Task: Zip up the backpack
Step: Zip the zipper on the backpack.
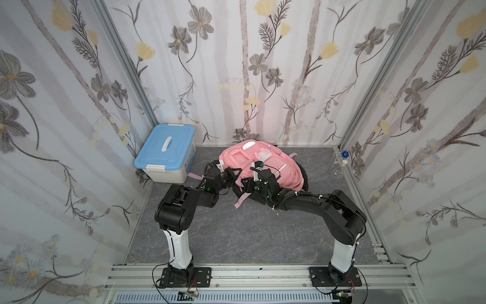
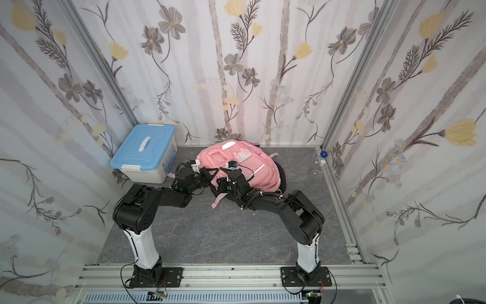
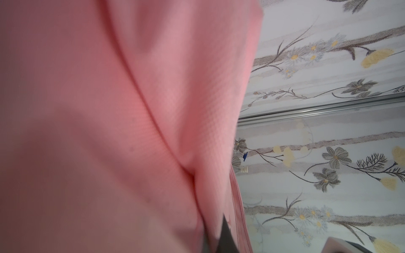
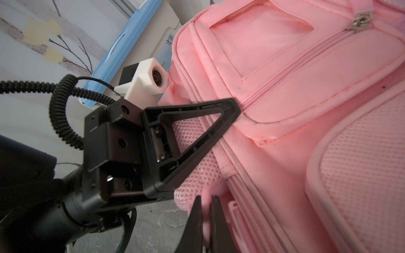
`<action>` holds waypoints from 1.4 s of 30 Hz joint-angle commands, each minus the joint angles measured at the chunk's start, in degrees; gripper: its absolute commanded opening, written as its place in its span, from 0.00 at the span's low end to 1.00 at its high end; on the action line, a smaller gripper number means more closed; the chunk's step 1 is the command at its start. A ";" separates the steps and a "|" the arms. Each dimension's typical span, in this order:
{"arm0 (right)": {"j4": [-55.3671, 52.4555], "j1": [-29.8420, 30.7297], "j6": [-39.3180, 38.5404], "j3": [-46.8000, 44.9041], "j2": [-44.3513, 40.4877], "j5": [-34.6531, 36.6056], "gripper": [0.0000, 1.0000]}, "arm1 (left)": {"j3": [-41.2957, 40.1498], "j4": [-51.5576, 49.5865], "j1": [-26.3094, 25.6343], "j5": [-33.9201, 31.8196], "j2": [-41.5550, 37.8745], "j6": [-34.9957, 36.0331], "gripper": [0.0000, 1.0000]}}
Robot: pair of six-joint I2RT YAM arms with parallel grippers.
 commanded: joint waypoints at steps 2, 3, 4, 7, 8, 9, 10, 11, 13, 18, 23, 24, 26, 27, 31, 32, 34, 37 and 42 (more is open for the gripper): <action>5.27 3.07 -1.56 3.03 -3.71 -4.52 0.00 | -0.08 0.79 -0.40 5.84 -0.30 -1.00 0.00; 3.17 3.87 -3.08 3.35 -4.33 -3.48 0.00 | -0.22 0.91 -0.44 5.84 -0.16 -1.11 0.00; 1.32 4.34 -4.02 4.04 -4.45 -3.19 0.00 | -0.15 1.01 -0.41 5.84 0.04 -1.28 0.00; 1.65 4.53 -3.49 4.50 -2.96 -3.63 0.00 | -0.09 1.85 -0.41 5.88 0.44 -1.72 0.00; 2.02 4.55 -3.37 4.72 -2.28 -3.94 0.00 | -0.15 1.87 -0.44 6.02 0.46 -1.78 0.00; 2.03 4.57 -3.22 5.08 -1.68 -4.05 0.00 | -0.15 1.82 -0.41 6.02 0.21 -1.77 0.00; 2.65 4.57 -3.19 5.21 -1.20 -4.03 0.00 | -0.24 1.54 -0.44 6.01 0.05 -1.68 0.00; 2.52 4.56 -3.24 5.50 -0.80 -3.72 0.00 | -0.33 1.50 -0.45 5.93 -0.08 -1.54 0.00; 2.03 4.57 -3.83 6.18 -0.38 -2.45 0.00 | -0.39 1.58 -0.40 6.02 -0.18 -1.57 0.00; 2.04 4.57 -3.79 8.45 1.70 -2.40 0.00 | -0.42 1.60 -0.51 5.98 -0.16 -1.68 0.00; 7.62 4.56 -1.75 7.10 2.41 -3.59 0.00 | -0.51 1.54 -0.54 5.93 -0.26 -1.57 0.00; 8.01 4.50 -1.49 6.53 2.25 -2.89 0.00 | -0.48 1.50 -0.47 5.93 -0.33 -1.59 0.00; 9.23 4.57 -1.14 5.67 1.97 -2.55 0.00 | -0.42 1.45 -0.55 5.94 -0.23 -1.61 0.00; 9.45 4.57 -0.83 5.49 1.87 -2.43 0.00 | -0.43 1.52 -0.58 5.92 -0.18 -1.60 0.00; 4.41 4.57 -1.38 6.99 1.45 -2.64 0.28 | -0.50 1.49 -0.47 5.93 -0.32 -1.67 0.00; 2.31 4.56 -2.15 7.11 0.92 -2.18 0.39 | -0.50 1.53 -0.48 5.93 -0.37 -1.60 0.00; -4.55 4.42 -4.77 7.28 -1.12 0.01 0.58 | -0.67 1.17 -0.27 5.93 -0.45 -1.42 0.00; -15.49 3.38 -8.47 6.46 -4.87 5.57 0.72 | -0.77 0.65 0.29 5.98 -0.48 -1.24 0.00; -27.84 -1.56 -12.14 1.08 -17.01 15.12 0.79 | -1.08 -3.19 1.15 5.41 -1.74 0.28 0.00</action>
